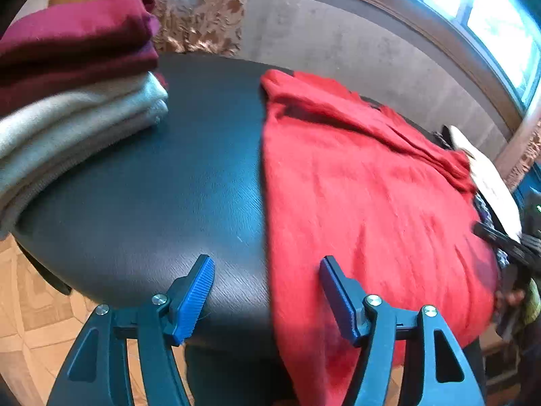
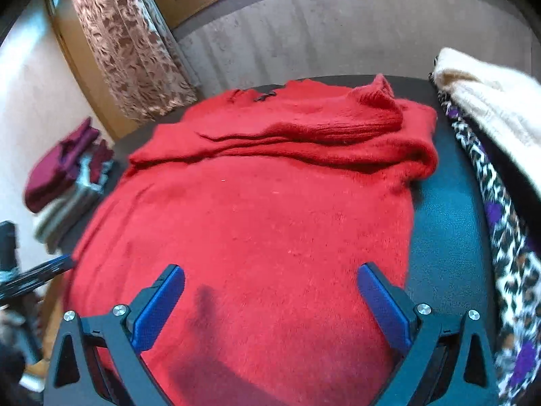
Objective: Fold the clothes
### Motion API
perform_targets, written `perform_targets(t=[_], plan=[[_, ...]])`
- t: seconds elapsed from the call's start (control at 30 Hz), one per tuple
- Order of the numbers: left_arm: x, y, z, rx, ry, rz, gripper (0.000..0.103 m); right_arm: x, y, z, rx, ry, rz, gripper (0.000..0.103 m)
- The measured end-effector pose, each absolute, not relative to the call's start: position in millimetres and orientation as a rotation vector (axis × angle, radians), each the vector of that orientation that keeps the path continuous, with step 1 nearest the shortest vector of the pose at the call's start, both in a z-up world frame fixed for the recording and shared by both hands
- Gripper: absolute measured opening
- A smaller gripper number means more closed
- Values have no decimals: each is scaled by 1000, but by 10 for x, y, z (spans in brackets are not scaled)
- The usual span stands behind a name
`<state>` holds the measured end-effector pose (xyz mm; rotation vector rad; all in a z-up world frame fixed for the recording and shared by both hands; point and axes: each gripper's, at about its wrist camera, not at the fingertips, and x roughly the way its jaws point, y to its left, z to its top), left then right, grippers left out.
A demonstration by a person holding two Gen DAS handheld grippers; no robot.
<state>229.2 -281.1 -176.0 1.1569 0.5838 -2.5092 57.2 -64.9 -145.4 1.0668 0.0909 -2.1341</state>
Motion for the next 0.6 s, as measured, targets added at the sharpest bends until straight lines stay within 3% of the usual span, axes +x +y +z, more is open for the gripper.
perform_targets(t=[0.17,0.43,0.6], plan=[[2414,-2672,-1783,1182,641,-2562,70,512,-672,-1470,1045,121,-2145,103],[2566,-2487,-1954,1278,677,-2589,70,371,-109,-1311,1136,-327,-2014,103],[2540,-2479,-2179,1384,751,-2539,69,642,203,-1186,1150,-387,-1971,103]])
